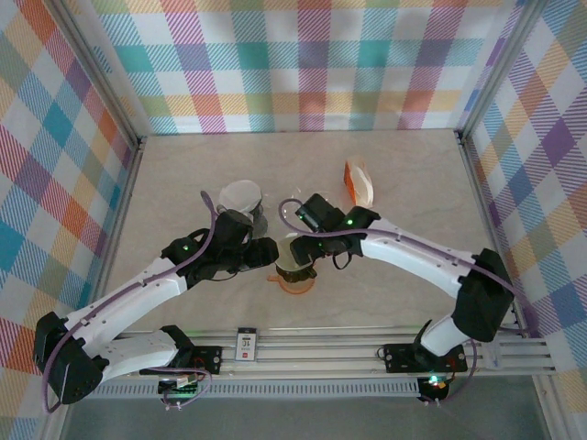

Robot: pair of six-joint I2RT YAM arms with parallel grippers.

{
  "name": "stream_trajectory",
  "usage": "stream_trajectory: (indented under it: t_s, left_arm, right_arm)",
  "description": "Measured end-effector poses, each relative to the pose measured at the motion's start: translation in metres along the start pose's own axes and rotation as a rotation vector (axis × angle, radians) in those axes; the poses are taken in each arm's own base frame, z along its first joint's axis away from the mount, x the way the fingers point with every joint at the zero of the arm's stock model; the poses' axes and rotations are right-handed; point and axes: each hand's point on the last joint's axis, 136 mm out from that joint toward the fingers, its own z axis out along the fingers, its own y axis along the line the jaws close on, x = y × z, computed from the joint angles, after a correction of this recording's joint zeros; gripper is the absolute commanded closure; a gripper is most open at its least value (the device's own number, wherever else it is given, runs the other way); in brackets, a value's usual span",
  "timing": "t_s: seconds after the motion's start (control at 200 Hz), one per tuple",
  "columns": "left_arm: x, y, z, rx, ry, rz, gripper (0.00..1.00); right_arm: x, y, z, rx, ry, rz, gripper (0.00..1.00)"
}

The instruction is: Place the coffee filter in the dripper

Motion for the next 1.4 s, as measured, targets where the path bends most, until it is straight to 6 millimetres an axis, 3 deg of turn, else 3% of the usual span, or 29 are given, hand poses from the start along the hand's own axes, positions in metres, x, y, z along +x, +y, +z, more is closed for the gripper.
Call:
stream_trajectory:
  t_s: [0.165, 0.3, 0.56, 0.925, 1.16, 1.4]
  left_arm:
    - [0.0, 0.0, 0.0, 0.0, 0.0, 0.0, 0.34]
    - [0.0, 0.0, 0.0, 0.002, 0.001, 0.0, 0.34]
    - [0.0, 0.0, 0.0, 0.001, 0.001, 0.0, 0.34]
    - [0.0, 0.0, 0.0, 0.002, 0.001, -0.005, 0.29]
    - [-0.002, -0.003, -0.002, 0.016, -0.009, -0.018, 0.2]
    - [-0.013, -0.017, -0.023, 0.081, -0.064, -0.019, 0.12]
  right_arm:
    - [0.001, -0.009, -0.017, 0.009, -0.047, 0.024, 0.09]
    - [0.013, -0.019, -0.015, 0.035, -0.027, 0.041, 0.09]
    - [0.01, -0.019, -0.017, 0.022, -0.043, 0.059, 0.09]
    - [0.005, -0.02, -0.065, -0.08, -0.232, 0.061, 0.08]
    - [0.031, -0.031, -0.052, -0.057, -0.214, 0.07, 0.09]
    - [0.06, -0.042, -0.042, -0.042, -0.195, 0.113, 0.09]
